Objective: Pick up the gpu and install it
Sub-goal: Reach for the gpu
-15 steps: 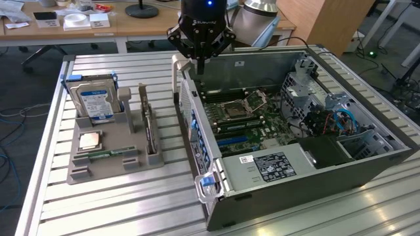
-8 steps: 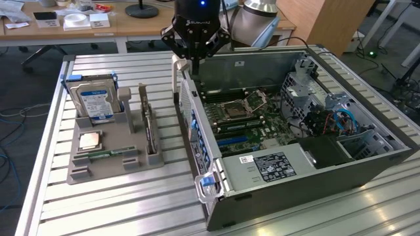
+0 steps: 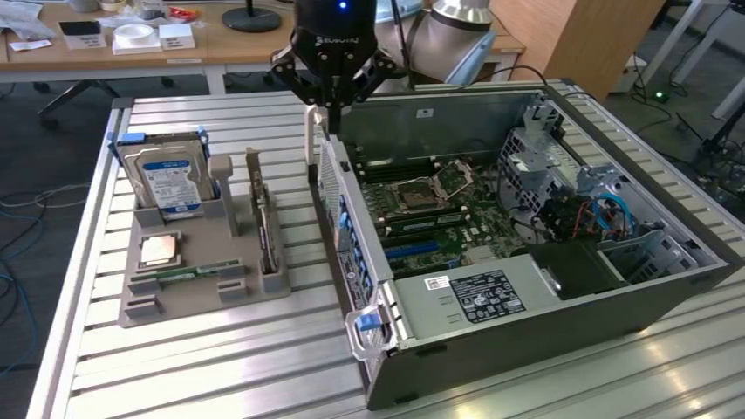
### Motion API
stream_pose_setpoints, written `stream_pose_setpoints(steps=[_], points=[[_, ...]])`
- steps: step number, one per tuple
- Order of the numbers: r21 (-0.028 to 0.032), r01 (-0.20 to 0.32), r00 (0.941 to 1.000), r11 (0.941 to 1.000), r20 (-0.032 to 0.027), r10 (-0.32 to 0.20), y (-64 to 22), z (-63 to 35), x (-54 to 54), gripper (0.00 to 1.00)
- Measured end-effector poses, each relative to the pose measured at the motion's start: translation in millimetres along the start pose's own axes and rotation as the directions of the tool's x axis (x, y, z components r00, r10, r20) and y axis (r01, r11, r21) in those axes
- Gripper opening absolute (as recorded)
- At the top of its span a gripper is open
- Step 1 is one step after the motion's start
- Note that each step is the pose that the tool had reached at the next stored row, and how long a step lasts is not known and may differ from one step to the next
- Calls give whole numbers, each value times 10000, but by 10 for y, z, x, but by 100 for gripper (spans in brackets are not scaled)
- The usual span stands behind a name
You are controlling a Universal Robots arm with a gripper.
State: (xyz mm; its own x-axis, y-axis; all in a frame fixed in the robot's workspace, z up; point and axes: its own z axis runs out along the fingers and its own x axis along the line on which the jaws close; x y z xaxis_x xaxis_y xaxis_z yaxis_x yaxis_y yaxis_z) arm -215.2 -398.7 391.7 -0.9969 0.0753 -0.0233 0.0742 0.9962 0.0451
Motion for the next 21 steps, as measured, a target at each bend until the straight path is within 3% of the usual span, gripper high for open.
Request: stream_pose_setpoints(steps=[21], points=[[0, -19, 10000, 10000, 1, 19, 21, 4, 471, 11]])
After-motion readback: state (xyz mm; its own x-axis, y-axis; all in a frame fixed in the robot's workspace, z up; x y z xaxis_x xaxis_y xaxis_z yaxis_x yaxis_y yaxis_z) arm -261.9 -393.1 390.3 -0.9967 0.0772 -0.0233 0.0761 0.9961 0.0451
